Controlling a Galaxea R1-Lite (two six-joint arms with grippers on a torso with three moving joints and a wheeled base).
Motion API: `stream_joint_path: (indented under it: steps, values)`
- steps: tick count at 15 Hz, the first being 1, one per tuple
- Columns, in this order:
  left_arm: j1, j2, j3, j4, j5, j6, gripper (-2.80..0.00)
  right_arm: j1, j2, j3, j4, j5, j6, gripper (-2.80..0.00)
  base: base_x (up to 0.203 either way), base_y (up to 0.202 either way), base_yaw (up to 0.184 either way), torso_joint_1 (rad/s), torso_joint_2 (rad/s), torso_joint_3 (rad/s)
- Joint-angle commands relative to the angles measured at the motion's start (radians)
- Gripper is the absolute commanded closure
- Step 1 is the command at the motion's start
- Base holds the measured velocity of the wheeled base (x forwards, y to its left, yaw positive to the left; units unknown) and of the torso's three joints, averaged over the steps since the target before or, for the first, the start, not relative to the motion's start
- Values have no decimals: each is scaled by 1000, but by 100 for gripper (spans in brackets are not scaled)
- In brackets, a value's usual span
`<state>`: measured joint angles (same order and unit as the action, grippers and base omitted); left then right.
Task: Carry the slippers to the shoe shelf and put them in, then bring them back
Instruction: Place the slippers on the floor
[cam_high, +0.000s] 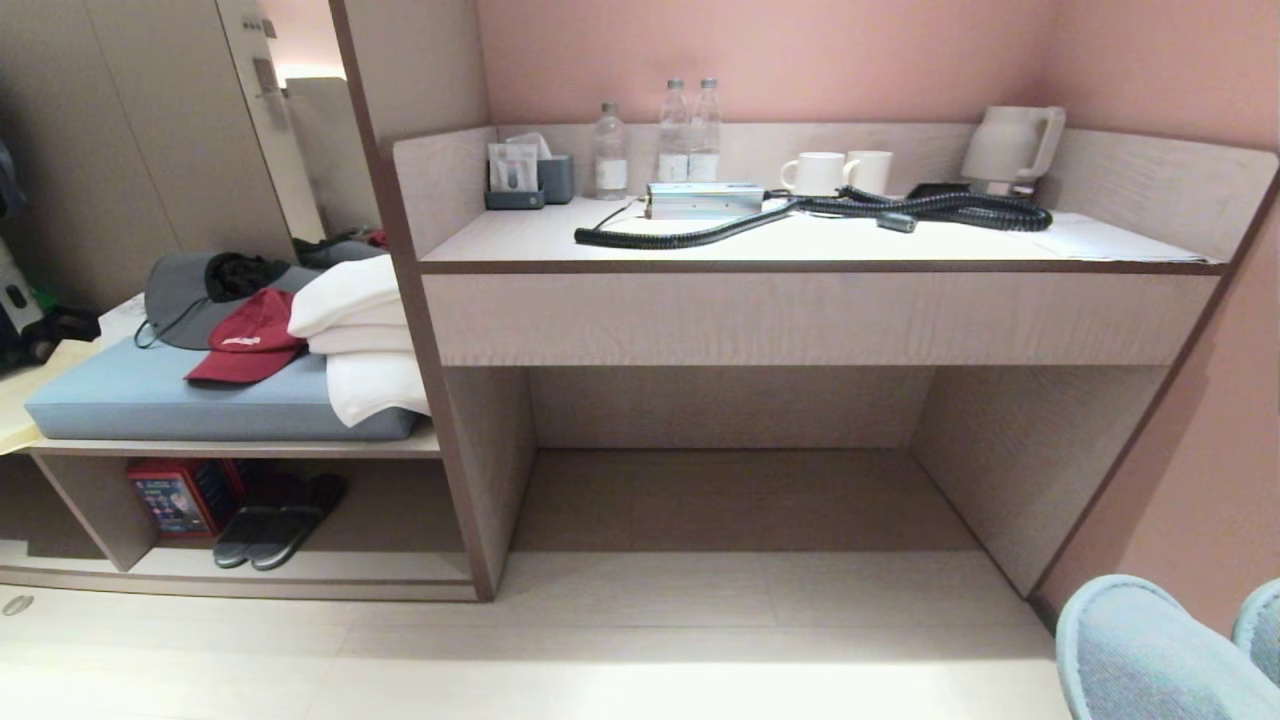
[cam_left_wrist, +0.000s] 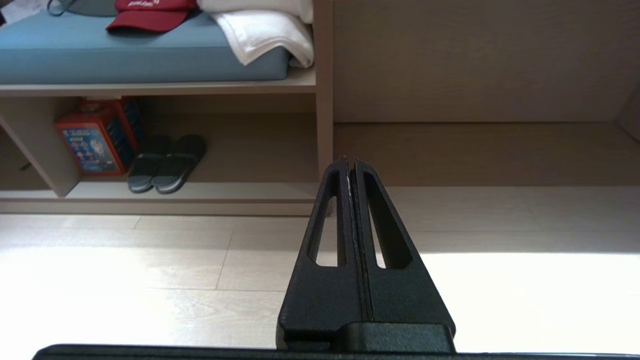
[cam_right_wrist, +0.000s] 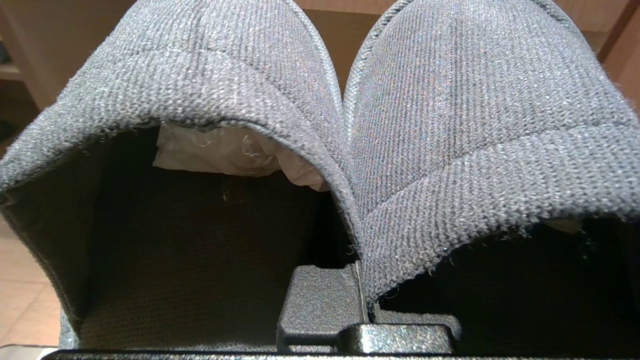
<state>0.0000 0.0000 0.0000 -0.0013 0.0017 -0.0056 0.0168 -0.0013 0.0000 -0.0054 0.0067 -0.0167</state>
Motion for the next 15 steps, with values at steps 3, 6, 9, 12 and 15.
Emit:
stream_joint_path:
  steps: [3, 6, 9, 12, 15]
  values:
    - [0, 0, 0, 0, 0, -5, 0, 2, 1, 2, -1, 1, 0, 0, 0, 0, 0, 1, 1, -51]
    - [1, 0, 1, 0, 0, -5, 0, 2, 1, 2, -1, 1, 0, 0, 0, 0, 0, 1, 3, -181]
    - [0, 0, 0, 0, 0, -7, 0, 2, 1, 2, -1, 1, 0, 0, 0, 0, 0, 2, 2, -190]
    - [1, 0, 0, 0, 0, -7, 0, 2, 1, 2, -1, 1, 0, 0, 0, 0, 0, 4, 2, -201]
    - [1, 0, 2, 0, 0, -8, 0, 2, 1, 2, -1, 1, 0, 0, 0, 0, 0, 1, 2, -202]
